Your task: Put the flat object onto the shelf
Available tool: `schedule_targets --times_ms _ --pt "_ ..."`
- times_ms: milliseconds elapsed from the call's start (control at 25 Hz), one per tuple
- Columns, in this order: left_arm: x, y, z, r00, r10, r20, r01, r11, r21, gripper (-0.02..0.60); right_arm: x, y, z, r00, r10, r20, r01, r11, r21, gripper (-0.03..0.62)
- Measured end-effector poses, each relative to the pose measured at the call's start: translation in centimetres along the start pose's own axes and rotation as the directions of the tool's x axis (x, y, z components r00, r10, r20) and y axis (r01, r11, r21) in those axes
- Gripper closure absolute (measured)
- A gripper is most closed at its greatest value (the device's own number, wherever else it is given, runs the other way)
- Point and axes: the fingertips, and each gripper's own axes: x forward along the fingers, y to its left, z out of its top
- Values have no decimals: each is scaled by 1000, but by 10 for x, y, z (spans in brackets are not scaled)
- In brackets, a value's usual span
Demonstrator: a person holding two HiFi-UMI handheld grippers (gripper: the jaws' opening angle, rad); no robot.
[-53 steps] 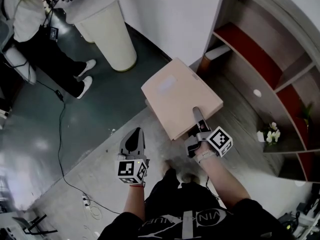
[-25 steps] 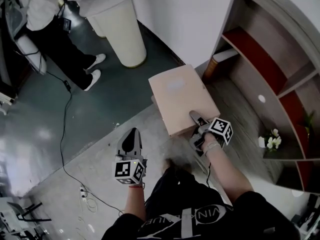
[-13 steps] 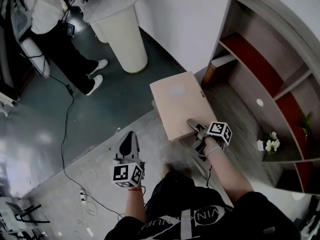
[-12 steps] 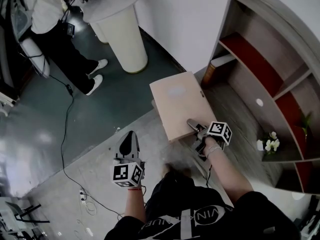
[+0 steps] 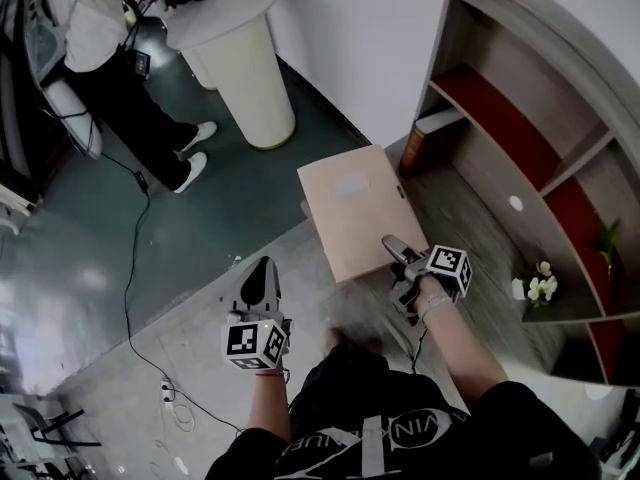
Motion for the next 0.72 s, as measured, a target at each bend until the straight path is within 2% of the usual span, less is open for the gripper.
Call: schedule_targets --times_ms 120,240,280,360,520,600,680,720 --pt "1 -3 3 1000 -6 3 6 1000 6 577 -13 2 2 999 -19 27 20 999 -36 182" --pt "3 -6 5 1000 -13 6 13 1000 10 577 -25 9 4 998 2 57 1 999 -38 323" --pt "4 -7 5 1000 -15 6 15 1000 10 577 -28 13 4 998 16 59 -13 999 -45 350" --pt "6 -8 5 1000 -19 3 19 1000 9 577 -32 22 5 997 38 60 -33 996 -83 416" --pt "9 -13 7 999 -33 4 33 999 13 577 -38 43 6 996 82 40 -73 978 -194 492" --pt "11 -15 8 999 -38 5 38 999 19 577 -41 55 6 996 86 21 -75 946 -316 540" --pt "12 -16 10 999 -41 4 40 999 22 577 -44 66 6 997 72 12 -59 888 -457 585" --pt "12 -15 10 999 -41 4 41 999 24 577 -44 70 6 998 65 9 -51 856 -514 585"
